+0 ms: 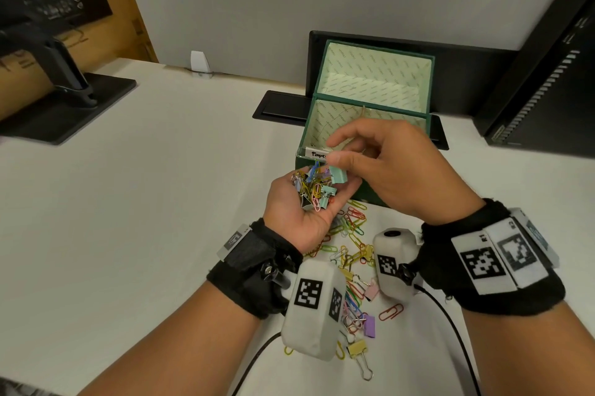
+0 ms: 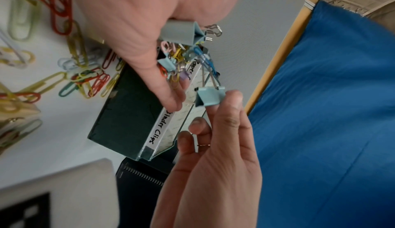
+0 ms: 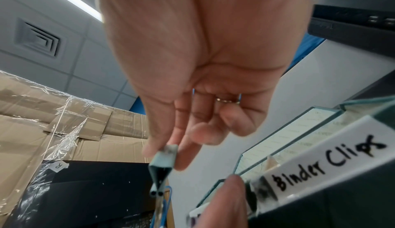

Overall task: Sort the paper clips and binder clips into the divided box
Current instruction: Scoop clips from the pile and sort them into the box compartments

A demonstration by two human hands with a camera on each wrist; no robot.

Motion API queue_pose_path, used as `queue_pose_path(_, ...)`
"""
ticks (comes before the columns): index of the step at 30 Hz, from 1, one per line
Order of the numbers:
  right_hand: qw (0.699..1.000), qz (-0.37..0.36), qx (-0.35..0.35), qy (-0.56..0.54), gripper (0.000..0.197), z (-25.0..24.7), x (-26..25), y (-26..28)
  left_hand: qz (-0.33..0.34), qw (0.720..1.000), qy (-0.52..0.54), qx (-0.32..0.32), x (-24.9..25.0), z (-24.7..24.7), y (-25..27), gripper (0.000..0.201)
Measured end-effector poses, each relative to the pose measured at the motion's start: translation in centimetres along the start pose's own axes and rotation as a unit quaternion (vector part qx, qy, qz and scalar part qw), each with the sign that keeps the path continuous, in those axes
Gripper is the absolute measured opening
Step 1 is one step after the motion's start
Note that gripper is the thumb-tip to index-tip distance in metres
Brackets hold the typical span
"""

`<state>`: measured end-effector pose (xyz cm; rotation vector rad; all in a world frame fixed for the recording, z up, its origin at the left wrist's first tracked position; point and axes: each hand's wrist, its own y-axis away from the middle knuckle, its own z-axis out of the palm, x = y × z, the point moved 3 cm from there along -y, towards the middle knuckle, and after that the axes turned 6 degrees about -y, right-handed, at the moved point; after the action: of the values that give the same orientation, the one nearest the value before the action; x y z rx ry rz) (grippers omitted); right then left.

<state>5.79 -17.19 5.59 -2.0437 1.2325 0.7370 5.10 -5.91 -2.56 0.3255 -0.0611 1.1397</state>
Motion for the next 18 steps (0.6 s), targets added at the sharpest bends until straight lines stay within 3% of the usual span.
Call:
queue_pose_path(11, 0.998, -0.025, 0.042, 0.03, 0.014, -1.6, -0.3, 0.2, -0.016, 1.0, -0.01, 0.009, 0.2, -0.2, -0.1, 0.045)
queue_pose_path(18, 0.969, -0.021, 0.245, 0.016, 0.014, -4.5, 1.1, 0.2, -0.037, 0.998, -0.019, 0.047, 0.1, -0.6, -0.3, 0.05)
